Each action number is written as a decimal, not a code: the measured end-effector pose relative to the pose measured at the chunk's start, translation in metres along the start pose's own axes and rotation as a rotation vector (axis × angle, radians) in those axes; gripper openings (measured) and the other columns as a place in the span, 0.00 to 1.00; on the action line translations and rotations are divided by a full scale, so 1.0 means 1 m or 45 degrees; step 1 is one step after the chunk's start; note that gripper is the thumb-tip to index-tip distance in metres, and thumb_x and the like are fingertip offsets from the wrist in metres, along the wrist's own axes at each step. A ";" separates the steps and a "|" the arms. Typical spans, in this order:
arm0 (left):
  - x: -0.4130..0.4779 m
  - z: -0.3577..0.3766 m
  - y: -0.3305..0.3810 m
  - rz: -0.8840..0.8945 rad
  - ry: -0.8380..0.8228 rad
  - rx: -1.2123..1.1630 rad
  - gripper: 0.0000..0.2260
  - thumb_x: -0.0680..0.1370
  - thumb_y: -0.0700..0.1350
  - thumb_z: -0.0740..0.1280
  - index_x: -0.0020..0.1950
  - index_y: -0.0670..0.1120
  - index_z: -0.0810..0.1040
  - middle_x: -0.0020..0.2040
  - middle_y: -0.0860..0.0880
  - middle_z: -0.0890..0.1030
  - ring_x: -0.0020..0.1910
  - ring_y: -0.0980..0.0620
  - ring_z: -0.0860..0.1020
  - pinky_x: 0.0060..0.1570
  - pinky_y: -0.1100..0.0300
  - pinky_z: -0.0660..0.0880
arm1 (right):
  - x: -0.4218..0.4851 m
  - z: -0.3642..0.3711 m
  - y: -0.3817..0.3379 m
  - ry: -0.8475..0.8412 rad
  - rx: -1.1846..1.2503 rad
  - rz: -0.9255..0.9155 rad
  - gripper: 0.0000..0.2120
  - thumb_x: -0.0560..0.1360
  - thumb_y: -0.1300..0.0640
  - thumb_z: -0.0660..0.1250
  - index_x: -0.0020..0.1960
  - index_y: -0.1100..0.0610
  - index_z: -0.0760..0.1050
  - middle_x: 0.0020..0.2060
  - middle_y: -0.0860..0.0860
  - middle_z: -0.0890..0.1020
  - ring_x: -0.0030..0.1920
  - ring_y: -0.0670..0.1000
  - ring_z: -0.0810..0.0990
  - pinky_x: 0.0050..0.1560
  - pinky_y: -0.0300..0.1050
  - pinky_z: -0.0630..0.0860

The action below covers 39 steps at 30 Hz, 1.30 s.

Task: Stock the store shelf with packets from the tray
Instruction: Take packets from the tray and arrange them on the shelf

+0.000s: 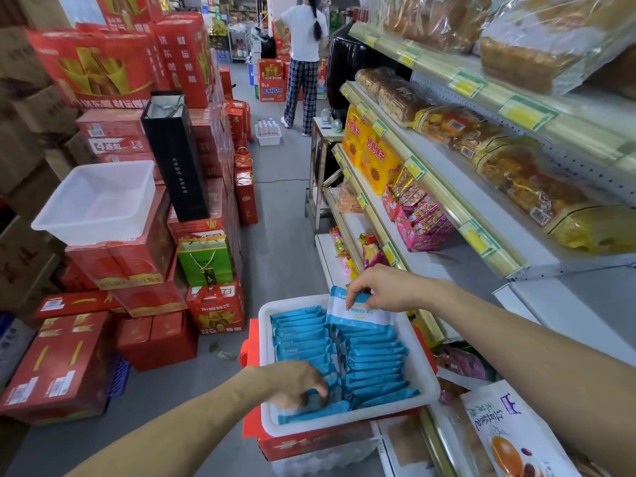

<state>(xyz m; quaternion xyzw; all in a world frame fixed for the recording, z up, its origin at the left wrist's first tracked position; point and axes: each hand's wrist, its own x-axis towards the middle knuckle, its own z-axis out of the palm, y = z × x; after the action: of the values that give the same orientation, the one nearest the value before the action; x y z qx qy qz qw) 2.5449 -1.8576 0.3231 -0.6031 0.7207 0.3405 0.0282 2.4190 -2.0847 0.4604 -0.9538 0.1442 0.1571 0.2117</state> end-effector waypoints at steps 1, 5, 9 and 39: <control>-0.003 -0.007 -0.001 0.002 0.016 -0.006 0.17 0.81 0.36 0.65 0.67 0.51 0.80 0.69 0.49 0.79 0.66 0.45 0.76 0.71 0.43 0.71 | -0.002 -0.003 0.000 0.005 -0.008 -0.001 0.17 0.78 0.64 0.71 0.55 0.41 0.84 0.56 0.40 0.79 0.52 0.41 0.78 0.51 0.42 0.77; -0.021 -0.070 -0.008 -0.062 0.135 0.013 0.21 0.78 0.33 0.61 0.63 0.54 0.81 0.66 0.52 0.81 0.62 0.49 0.77 0.66 0.49 0.73 | -0.012 -0.031 0.003 0.056 -0.084 0.003 0.19 0.78 0.66 0.68 0.55 0.42 0.84 0.55 0.41 0.80 0.51 0.42 0.77 0.49 0.41 0.72; -0.043 -0.170 -0.010 -0.118 0.292 0.047 0.20 0.77 0.35 0.63 0.58 0.58 0.82 0.58 0.59 0.81 0.51 0.61 0.76 0.54 0.68 0.71 | -0.023 -0.078 0.001 0.143 -0.150 0.041 0.19 0.78 0.66 0.67 0.55 0.42 0.84 0.53 0.40 0.77 0.48 0.37 0.74 0.43 0.33 0.69; 0.085 -0.512 0.425 0.924 0.511 0.352 0.16 0.78 0.34 0.73 0.52 0.57 0.88 0.54 0.59 0.86 0.55 0.57 0.82 0.57 0.55 0.78 | -0.527 -0.291 0.029 0.863 -0.412 0.837 0.23 0.74 0.70 0.66 0.50 0.41 0.85 0.50 0.58 0.83 0.48 0.60 0.80 0.52 0.63 0.77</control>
<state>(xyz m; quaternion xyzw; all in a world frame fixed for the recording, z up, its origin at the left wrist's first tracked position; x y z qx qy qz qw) 2.3341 -2.1813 0.8711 -0.3557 0.9160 0.1046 -0.1534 1.9997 -2.1310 0.8904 -0.8759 0.4716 -0.0831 -0.0586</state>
